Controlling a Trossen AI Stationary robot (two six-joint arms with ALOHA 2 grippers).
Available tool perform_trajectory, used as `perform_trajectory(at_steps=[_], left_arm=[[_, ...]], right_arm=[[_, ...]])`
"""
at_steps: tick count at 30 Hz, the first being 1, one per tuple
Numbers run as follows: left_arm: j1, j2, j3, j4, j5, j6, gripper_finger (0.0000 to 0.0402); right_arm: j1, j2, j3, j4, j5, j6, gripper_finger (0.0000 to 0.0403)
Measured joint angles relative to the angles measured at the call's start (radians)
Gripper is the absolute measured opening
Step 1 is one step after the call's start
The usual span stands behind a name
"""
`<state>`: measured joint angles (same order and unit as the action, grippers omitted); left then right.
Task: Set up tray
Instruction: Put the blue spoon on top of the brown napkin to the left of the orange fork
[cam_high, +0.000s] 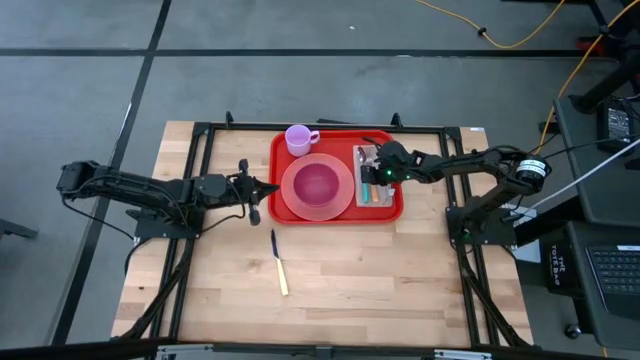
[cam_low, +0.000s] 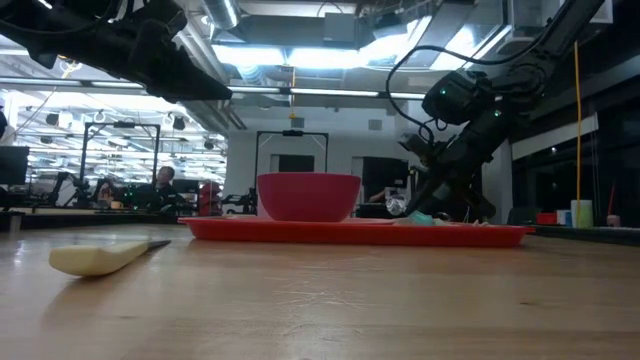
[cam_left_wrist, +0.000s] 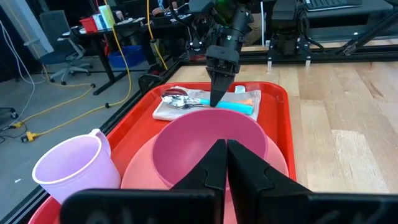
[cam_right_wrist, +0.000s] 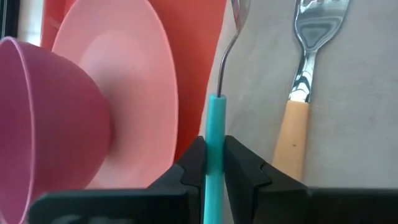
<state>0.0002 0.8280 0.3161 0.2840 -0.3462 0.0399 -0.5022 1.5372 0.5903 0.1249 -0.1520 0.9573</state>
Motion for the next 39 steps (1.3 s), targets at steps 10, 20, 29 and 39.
perform_trajectory(at_steps=[10,20,29,39], left_arm=[[0.0,0.0,0.0,0.0,0.0,0.0,0.0008],[0.0,0.0,0.0,0.0,0.0,0.0,0.0008],[0.0,0.0,0.0,0.0,0.0,0.0,0.0004],[0.0,0.0,0.0,0.0,0.0,0.0,0.0006]], right_arm=[[-0.032,0.0,0.0,-0.006,-0.043,0.015,0.0041],[-0.037,-0.001,0.007,-0.036,-0.052,0.011,0.0041],[-0.058,0.013,0.076,-0.149,-0.052,-0.016,0.0041],[-0.061,0.092,0.092,-0.129,-0.084,-0.019,0.0041]])
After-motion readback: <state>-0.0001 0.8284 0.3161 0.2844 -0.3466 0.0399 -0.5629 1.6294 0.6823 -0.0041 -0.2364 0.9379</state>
